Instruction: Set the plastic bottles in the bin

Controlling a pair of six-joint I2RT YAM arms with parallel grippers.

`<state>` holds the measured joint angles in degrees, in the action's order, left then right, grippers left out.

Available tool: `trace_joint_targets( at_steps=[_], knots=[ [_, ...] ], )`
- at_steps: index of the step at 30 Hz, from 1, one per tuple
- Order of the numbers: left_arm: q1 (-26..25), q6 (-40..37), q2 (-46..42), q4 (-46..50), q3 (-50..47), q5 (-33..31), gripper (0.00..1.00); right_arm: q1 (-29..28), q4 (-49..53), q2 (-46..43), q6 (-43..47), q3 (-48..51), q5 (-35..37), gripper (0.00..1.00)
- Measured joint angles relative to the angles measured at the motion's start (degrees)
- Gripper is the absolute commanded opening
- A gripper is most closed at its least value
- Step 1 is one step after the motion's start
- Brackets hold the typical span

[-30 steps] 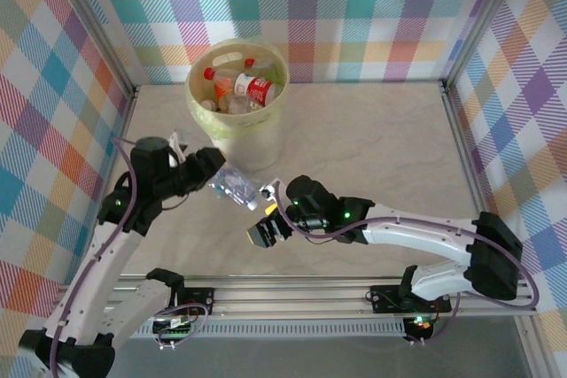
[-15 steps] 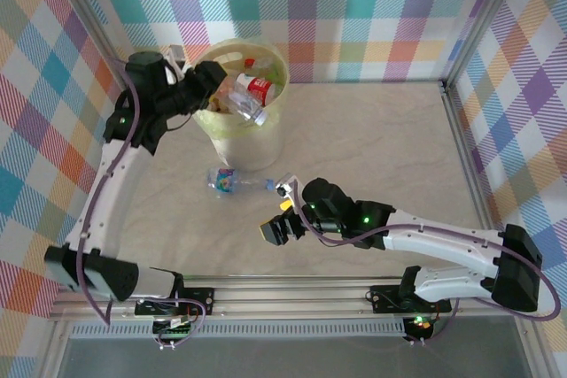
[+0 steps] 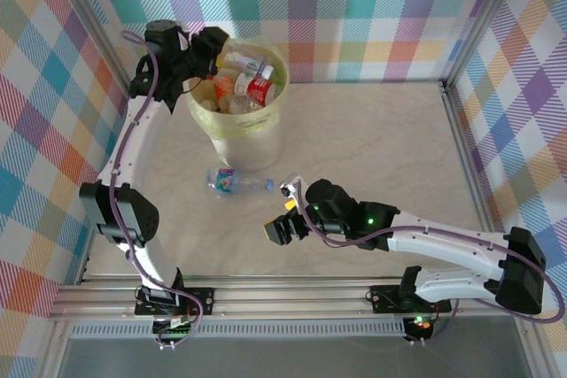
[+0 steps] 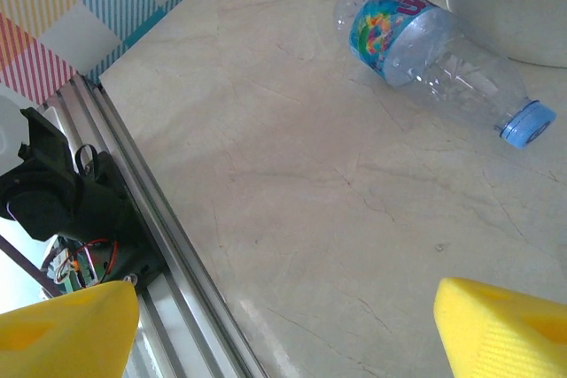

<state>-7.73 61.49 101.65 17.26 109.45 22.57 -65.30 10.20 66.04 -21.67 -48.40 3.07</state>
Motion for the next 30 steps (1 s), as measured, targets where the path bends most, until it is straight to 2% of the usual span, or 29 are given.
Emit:
trace_joint_targets(
  at_steps=[12,26,30],
  knots=[
    [-0.68,0.7,13.57,4.02,14.12,-1.16,0.57,0.0,1.6,-3.85,-0.2,1.18,1.68,0.87],
    [-1.99,0.66,14.01,7.67,14.75,-0.57,0.67,0.0,1.92,-4.0,-0.22,1.2,2.29,0.87],
    [-2.01,0.59,13.33,7.72,14.34,-0.61,0.74,0.0,1.92,-4.0,-0.42,1.27,2.29,0.87]
  ],
)
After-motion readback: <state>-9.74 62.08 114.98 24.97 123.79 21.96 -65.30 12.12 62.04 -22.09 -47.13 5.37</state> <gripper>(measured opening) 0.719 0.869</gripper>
